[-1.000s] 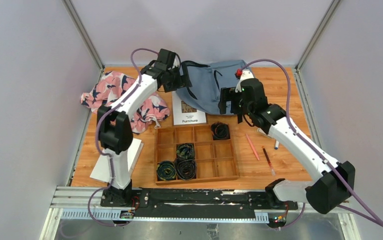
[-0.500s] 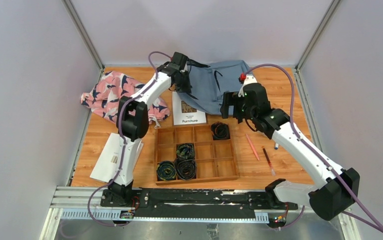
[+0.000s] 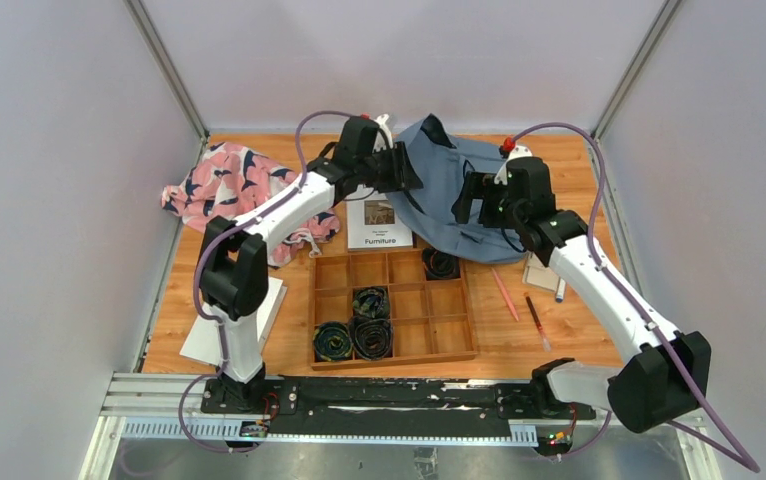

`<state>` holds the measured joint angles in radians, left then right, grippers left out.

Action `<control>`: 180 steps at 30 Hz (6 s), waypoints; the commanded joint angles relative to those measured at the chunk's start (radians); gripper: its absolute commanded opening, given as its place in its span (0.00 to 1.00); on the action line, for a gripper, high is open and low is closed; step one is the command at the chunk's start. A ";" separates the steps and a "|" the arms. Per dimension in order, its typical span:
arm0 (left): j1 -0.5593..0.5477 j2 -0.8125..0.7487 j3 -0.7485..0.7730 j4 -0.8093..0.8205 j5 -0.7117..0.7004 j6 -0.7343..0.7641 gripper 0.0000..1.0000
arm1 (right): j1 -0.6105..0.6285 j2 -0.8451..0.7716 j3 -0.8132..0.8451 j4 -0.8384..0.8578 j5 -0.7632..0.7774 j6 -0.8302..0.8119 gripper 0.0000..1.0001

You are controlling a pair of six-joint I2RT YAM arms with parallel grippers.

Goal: Pack the student bag
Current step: Adjust the student bag at the center of the board.

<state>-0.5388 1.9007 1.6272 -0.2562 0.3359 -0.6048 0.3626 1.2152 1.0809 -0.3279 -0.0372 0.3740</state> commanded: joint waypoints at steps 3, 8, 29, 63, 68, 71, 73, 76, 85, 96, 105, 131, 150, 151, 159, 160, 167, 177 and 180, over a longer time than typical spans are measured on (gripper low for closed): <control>0.007 -0.006 -0.044 -0.002 -0.024 0.013 0.74 | -0.011 0.025 -0.035 0.026 -0.031 0.011 0.99; 0.017 -0.033 0.003 -0.090 -0.106 0.054 0.76 | -0.010 0.040 -0.019 0.023 -0.044 0.002 0.99; 0.106 0.122 0.190 -0.210 -0.064 0.096 0.86 | -0.053 0.003 0.026 -0.155 0.221 -0.027 0.99; 0.115 0.094 0.158 -0.272 -0.156 0.106 0.88 | -0.602 0.118 -0.123 -0.220 0.258 0.026 0.98; 0.128 0.153 0.226 -0.274 -0.133 0.076 0.82 | -0.595 0.085 -0.129 -0.188 0.197 0.002 0.98; 0.127 0.172 0.233 -0.247 -0.091 0.059 0.72 | -0.596 0.084 -0.127 -0.207 0.215 -0.004 0.98; 0.127 0.180 0.230 -0.231 -0.075 0.048 0.61 | -0.596 0.078 -0.137 -0.210 0.223 -0.001 0.98; 0.126 0.196 0.237 -0.212 -0.029 0.044 0.30 | -0.595 0.073 -0.142 -0.212 0.191 -0.005 0.97; 0.126 0.203 0.258 -0.191 0.002 0.028 0.00 | -0.563 0.033 -0.091 -0.192 0.070 -0.024 0.95; 0.152 0.163 0.275 -0.139 -0.010 -0.008 0.00 | -0.563 0.039 -0.111 -0.212 0.099 0.024 0.93; 0.160 0.155 0.197 -0.108 0.057 -0.014 0.00 | -0.366 0.188 0.022 -0.213 0.105 0.045 0.88; 0.195 0.111 0.182 -0.206 0.092 0.044 0.00 | -0.102 0.871 0.733 -0.343 0.064 0.005 0.88; 0.211 0.007 0.265 0.057 0.212 -0.123 0.00 | -0.071 0.827 0.903 -0.356 0.078 -0.060 0.00; 0.211 -0.017 0.239 0.123 0.208 -0.149 0.00 | -0.071 0.810 0.899 -0.346 0.075 -0.060 0.00; 0.220 -0.135 0.050 0.189 0.180 -0.129 0.00 | -0.082 0.619 0.622 -0.194 -0.064 -0.012 0.40; 0.223 -0.162 -0.033 0.179 0.142 -0.097 0.00 | -0.085 0.592 0.570 -0.161 -0.088 0.001 0.47; 0.240 -0.254 -0.264 0.063 0.057 0.005 0.27 | -0.083 0.597 0.472 -0.131 -0.120 0.015 0.54; 0.133 -0.383 -0.118 -0.193 -0.557 0.207 0.89 | -0.080 0.619 0.475 -0.159 -0.111 0.012 0.55; 0.039 -0.350 -0.049 -0.189 -0.541 0.182 0.78 | -0.080 0.620 0.486 -0.162 -0.097 0.015 0.55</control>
<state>-0.3950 1.5631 1.4868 -0.4442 -0.0776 -0.4526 0.2855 1.8385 1.5555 -0.4850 -0.1345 0.3786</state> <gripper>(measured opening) 0.837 0.546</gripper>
